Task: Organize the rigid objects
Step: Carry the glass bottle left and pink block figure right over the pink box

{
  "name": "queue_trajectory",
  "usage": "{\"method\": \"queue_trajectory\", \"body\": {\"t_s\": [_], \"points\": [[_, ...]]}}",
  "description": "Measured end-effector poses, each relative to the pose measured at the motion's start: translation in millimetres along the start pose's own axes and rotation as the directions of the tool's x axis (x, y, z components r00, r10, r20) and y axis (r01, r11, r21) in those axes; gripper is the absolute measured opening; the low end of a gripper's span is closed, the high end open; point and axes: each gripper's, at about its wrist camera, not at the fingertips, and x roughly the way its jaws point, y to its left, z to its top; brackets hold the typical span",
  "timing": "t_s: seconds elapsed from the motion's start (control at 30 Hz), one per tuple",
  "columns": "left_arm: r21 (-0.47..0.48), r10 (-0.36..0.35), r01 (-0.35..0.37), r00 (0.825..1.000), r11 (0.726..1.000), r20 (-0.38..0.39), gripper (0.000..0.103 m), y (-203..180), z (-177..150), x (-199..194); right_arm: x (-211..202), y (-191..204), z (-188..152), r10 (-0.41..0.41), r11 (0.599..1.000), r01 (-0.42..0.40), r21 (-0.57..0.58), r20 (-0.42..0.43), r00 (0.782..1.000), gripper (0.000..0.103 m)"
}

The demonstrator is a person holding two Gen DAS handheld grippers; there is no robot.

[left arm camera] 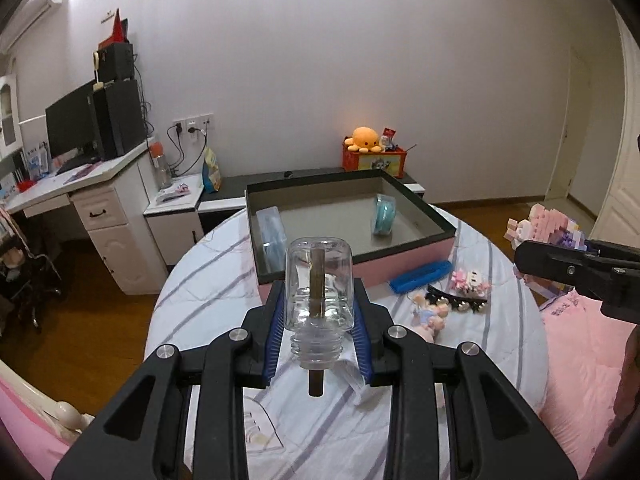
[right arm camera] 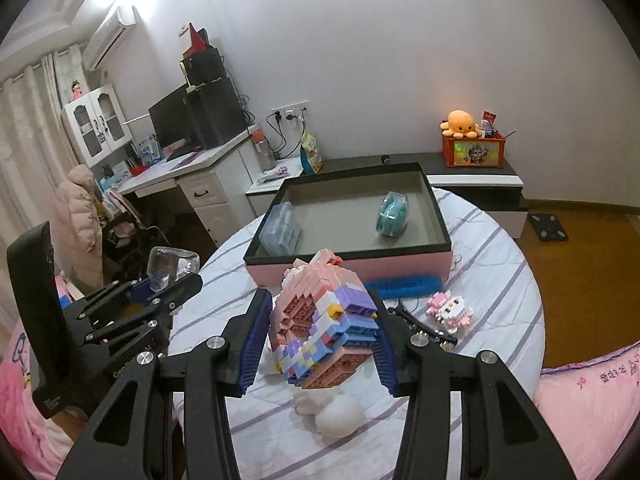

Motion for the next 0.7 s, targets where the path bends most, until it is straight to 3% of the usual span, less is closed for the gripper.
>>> {"method": "queue_trajectory", "body": {"t_s": [0.3, 0.53, 0.7], "points": [[0.035, -0.014, 0.016, 0.999, 0.999, -0.037, 0.031, 3, 38, 66, 62, -36, 42, -0.013, 0.999, 0.014, 0.044, -0.022, 1.0, 0.048], [0.045, -0.041, 0.048, 0.989, 0.998, -0.14, 0.031, -2, 69, 141, 129, -59, 73, -0.01, 0.998, 0.016, 0.054, -0.107, 0.994, 0.048], [0.052, -0.049, 0.062, 0.975, 0.997, -0.215, 0.031, -8, 75, 179, 171, -73, 76, 0.01, 0.998, 0.003, 0.067, -0.19, 0.982, 0.048]]}}
